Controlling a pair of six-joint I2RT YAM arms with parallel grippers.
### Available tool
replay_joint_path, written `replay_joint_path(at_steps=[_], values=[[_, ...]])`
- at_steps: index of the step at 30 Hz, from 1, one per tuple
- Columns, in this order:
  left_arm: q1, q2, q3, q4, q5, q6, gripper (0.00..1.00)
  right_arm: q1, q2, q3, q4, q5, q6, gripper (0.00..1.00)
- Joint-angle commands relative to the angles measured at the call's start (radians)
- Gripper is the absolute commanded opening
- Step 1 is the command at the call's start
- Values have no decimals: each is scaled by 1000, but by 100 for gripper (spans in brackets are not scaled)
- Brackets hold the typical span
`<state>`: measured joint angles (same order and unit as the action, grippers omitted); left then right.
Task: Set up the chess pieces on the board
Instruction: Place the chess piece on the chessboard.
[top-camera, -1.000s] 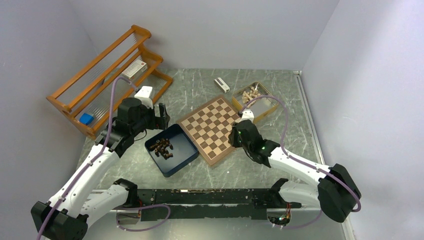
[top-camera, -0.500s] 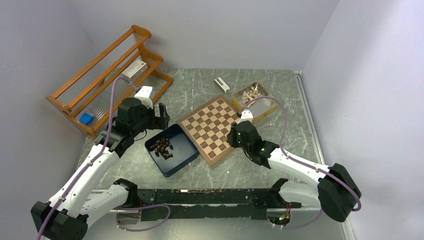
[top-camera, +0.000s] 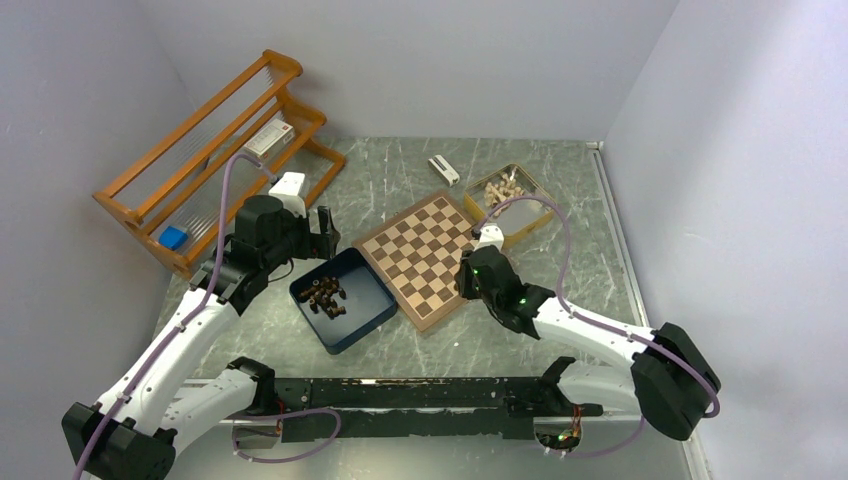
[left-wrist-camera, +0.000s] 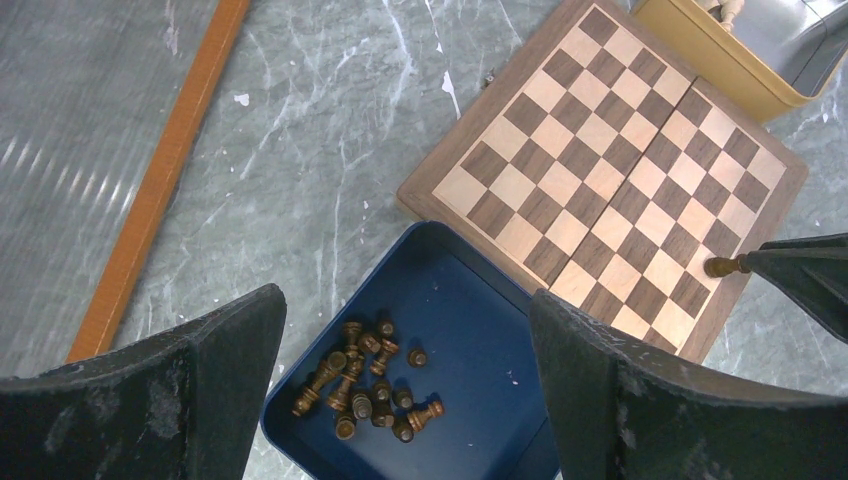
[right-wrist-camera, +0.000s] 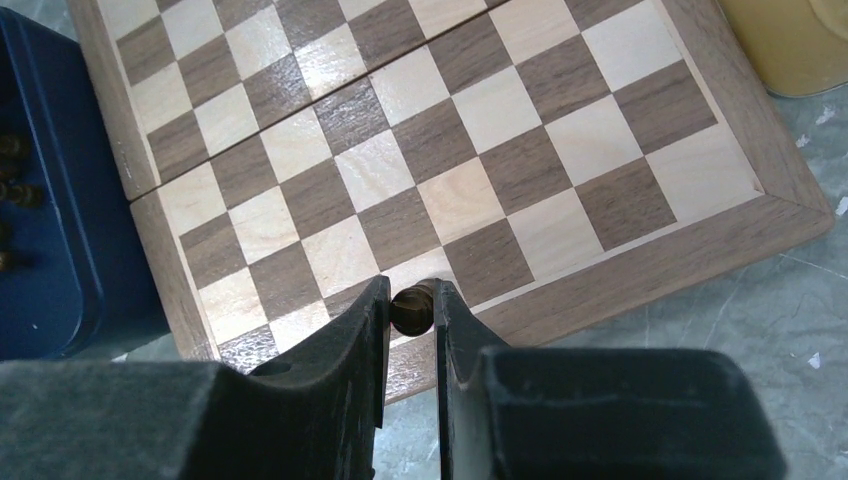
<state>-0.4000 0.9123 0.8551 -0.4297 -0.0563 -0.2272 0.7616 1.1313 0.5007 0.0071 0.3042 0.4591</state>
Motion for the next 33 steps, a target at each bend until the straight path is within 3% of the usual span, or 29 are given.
replay_joint_path(at_steps=[1, 11, 33], values=[[4, -9, -3, 43, 4, 7, 96, 7, 18, -18, 46, 33, -3, 15], [4, -9, -2, 43, 4, 7, 96, 10, 6, -54, 90, 33, -16, 23], [4, -17, -4, 35, -4, 8, 96, 11, -36, 23, 13, 21, 21, 67]])
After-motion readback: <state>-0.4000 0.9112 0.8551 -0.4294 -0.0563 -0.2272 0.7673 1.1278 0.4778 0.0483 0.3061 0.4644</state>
